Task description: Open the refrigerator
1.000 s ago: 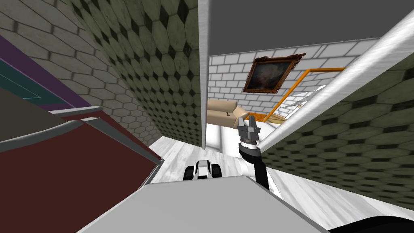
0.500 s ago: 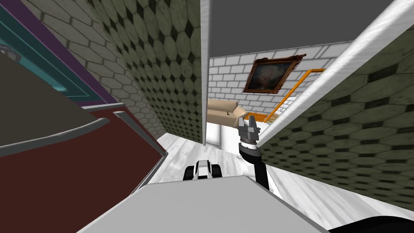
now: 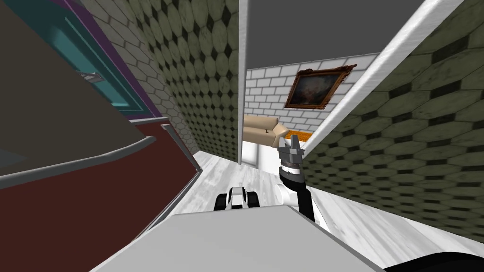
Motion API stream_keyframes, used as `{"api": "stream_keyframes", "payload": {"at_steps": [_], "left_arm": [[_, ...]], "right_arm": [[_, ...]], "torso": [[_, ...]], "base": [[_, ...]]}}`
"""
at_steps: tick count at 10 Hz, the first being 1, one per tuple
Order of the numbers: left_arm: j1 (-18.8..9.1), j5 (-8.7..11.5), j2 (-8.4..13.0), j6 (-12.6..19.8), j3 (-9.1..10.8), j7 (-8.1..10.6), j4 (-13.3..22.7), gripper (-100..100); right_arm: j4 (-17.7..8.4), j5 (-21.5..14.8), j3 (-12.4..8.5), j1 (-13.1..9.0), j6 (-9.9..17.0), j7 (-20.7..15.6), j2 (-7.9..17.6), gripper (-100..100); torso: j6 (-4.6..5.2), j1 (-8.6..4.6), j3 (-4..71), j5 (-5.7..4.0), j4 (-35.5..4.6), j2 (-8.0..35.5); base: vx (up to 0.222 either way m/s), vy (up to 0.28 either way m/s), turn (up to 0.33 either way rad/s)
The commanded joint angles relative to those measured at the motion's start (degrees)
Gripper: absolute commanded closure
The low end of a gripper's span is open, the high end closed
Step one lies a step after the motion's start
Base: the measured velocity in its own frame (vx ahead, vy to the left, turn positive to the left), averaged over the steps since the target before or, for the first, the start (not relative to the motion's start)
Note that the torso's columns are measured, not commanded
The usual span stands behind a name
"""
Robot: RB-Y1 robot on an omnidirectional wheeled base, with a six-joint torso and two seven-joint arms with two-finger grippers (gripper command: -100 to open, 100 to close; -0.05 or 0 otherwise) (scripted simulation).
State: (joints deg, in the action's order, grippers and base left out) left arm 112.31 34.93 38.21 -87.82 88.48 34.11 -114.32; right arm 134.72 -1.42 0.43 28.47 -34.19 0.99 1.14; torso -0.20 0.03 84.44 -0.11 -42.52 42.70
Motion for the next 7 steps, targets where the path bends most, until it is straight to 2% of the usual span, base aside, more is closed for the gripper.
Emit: {"api": "stream_keyframes", "payload": {"at_steps": [1,2,3,4,6,7], "left_arm": [[0.22,1.00,0.50,-2.71,1.35,-0.10,-2.67,100],[0.37,1.34,0.79,-3.66,1.96,-0.19,-3.77,100],[0.21,0.78,0.35,-3.36,1.45,-0.23,-3.02,100],[0.02,1.07,0.78,-3.52,2.49,-0.21,-4.42,100],[-0.41,1.72,1.61,-3.16,4.30,-0.11,-6.76,100],[-0.41,1.72,1.61,-3.16,4.30,-0.11,-6.76,100]], "right_arm": [[0.00,0.00,0.00,0.00,0.00,0.00,0.00,0],[0.00,0.00,0.00,0.00,0.00,0.00,0.00,0],[0.00,0.00,0.00,0.00,0.00,0.00,0.00,0],[0.00,0.00,0.00,0.02,0.00,0.00,0.00,0],[0.00,0.00,0.00,0.00,0.00,0.00,0.01,0],[0.00,0.00,0.00,0.00,0.00,0.00,0.00,0]], "torso": [[0.01,0.17,0.03,0.10,0.04,-0.09],[0.02,0.13,0.01,0.14,0.04,-0.07],[0.05,-0.06,0.03,0.06,0.08,-0.13],[0.06,-0.07,0.31,0.06,0.22,-0.58],[0.15,0.06,0.05,0.05,0.09,-0.05],[0.08,0.03,-0.10,0.04,-0.05,0.11]], "base": [[-0.282,0.026,0.055],[-0.266,0.001,0.088],[-0.110,0.000,0.001],[-0.124,0.049,-0.034],[-0.265,0.086,-0.072],[-0.190,0.067,-0.026]]}}
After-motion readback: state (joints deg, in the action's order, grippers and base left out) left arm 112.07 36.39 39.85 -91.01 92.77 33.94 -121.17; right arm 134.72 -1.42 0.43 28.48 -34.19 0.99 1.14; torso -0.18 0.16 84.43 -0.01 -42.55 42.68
